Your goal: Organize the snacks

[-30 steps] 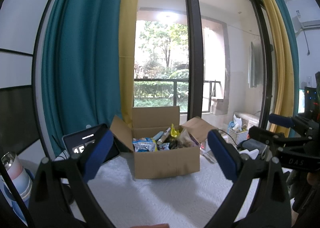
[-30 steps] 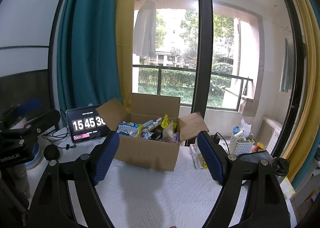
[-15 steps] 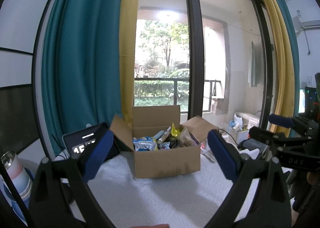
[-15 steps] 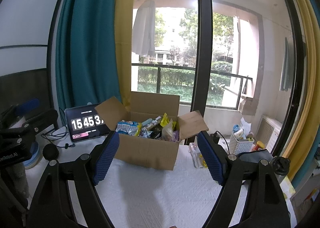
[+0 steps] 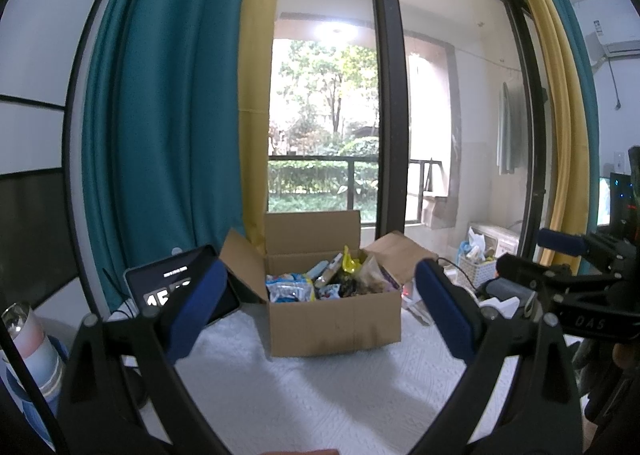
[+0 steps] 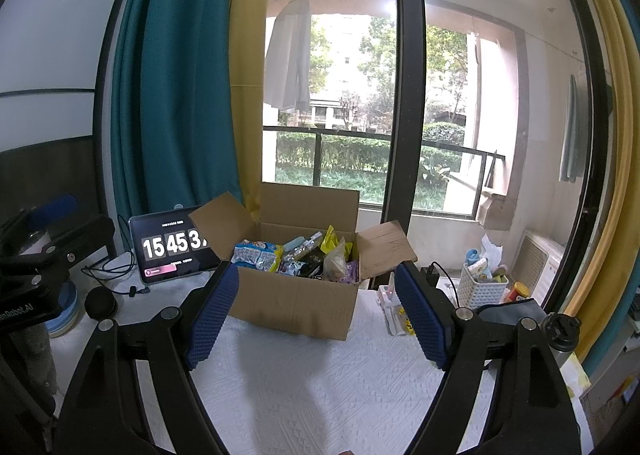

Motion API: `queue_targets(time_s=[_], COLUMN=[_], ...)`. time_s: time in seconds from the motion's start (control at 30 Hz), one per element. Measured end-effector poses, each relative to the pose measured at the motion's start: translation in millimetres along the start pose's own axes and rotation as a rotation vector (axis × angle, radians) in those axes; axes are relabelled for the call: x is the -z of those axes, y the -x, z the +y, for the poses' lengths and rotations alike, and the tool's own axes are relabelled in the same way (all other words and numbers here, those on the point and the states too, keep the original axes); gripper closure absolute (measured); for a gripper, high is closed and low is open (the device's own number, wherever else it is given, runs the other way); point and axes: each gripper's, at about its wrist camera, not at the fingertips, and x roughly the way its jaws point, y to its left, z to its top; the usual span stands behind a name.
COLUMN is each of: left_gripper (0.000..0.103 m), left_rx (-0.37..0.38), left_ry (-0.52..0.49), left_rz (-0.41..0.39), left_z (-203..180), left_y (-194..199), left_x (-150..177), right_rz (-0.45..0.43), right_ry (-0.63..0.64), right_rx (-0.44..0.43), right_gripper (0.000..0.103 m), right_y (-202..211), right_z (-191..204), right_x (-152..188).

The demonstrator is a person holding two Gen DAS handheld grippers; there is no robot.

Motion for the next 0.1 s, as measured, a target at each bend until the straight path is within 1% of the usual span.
queue_targets(time_s=[0.1], left_gripper=[0.006], left_rx=[0.003], left_ry=[-0.004], left_rz=[0.009], left_z=[-0.5], left_y=[-4.5], left_x=[0.0], right_rz=[0.010], right_ry=[-0.001], right_rx=[-0.004], right_gripper=[0.020], right_y=[-5.8], right_z=[-1.2], right_x=[1.5])
